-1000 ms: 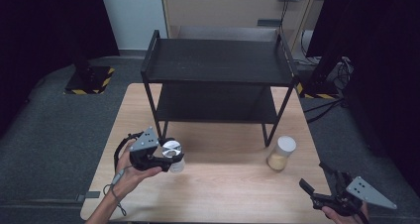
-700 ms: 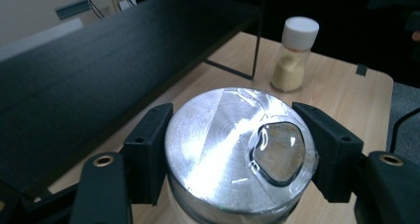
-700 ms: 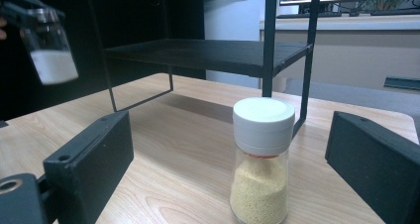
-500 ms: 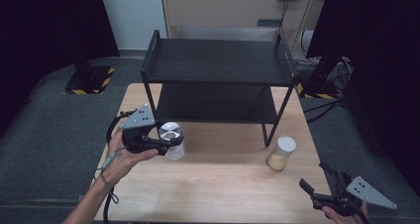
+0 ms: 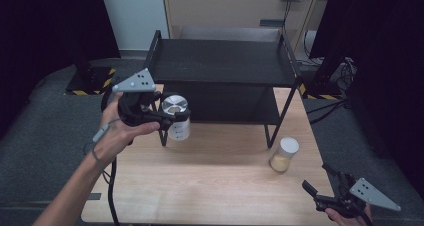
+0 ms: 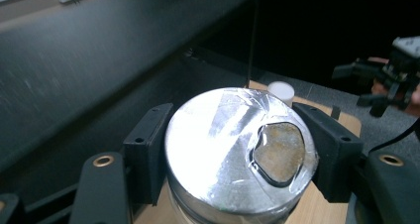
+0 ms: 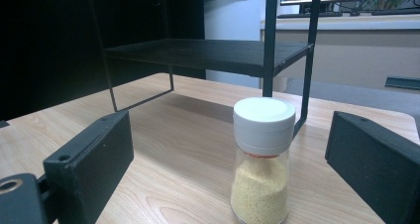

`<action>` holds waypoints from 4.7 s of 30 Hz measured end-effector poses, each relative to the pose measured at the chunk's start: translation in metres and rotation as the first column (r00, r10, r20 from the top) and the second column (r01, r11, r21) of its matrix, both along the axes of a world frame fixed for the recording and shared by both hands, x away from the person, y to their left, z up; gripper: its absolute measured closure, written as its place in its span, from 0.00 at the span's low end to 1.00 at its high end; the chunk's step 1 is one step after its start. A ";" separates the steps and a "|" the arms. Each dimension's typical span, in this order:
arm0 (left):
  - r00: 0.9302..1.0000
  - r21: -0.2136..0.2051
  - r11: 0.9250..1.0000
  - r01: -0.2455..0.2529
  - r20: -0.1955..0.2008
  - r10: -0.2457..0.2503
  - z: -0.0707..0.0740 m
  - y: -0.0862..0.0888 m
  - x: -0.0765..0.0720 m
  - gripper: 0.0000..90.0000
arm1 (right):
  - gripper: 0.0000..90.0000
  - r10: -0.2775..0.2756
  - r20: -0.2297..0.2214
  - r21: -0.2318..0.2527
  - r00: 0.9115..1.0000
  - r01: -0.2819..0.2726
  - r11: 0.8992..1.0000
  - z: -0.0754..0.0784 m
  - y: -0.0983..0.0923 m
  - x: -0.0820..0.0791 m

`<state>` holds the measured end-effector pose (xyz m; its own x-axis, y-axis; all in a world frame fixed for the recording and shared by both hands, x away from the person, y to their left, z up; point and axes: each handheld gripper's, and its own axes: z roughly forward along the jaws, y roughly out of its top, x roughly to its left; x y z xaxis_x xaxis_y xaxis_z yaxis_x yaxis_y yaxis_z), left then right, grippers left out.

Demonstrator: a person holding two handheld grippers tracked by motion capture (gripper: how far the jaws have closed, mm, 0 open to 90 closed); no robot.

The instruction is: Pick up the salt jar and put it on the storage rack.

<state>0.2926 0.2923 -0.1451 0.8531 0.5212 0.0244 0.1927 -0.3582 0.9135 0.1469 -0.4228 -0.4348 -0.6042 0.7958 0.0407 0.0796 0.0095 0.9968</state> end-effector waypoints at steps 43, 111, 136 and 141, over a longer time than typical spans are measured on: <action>0.946 -0.042 0.946 -0.321 0.022 0.322 0.079 -0.034 0.085 0.37 | 0.05 0.003 -0.002 0.009 1.000 -0.003 1.000 -0.001 -0.002 0.000; 0.970 -0.242 0.955 -0.171 0.130 0.207 0.007 0.034 -0.038 0.03 | 0.06 0.017 0.006 -0.001 1.000 -0.017 1.000 0.001 0.001 -0.003; 0.980 -0.201 0.973 -0.116 0.137 0.145 -0.109 0.048 -0.055 0.03 | 0.06 0.012 0.006 -0.002 1.000 -0.012 1.000 0.001 0.002 -0.005; 0.982 -0.205 0.971 -0.120 0.117 0.146 -0.131 0.046 -0.057 0.03 | 0.06 0.011 0.006 -0.002 1.000 -0.011 1.000 0.001 0.001 -0.005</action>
<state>0.2359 0.3387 -0.2765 0.7718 0.6356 0.0170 0.1011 -0.1490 0.9836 0.1422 -0.4213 -0.4336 -0.6132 0.7891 0.0355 0.0739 0.0126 0.9972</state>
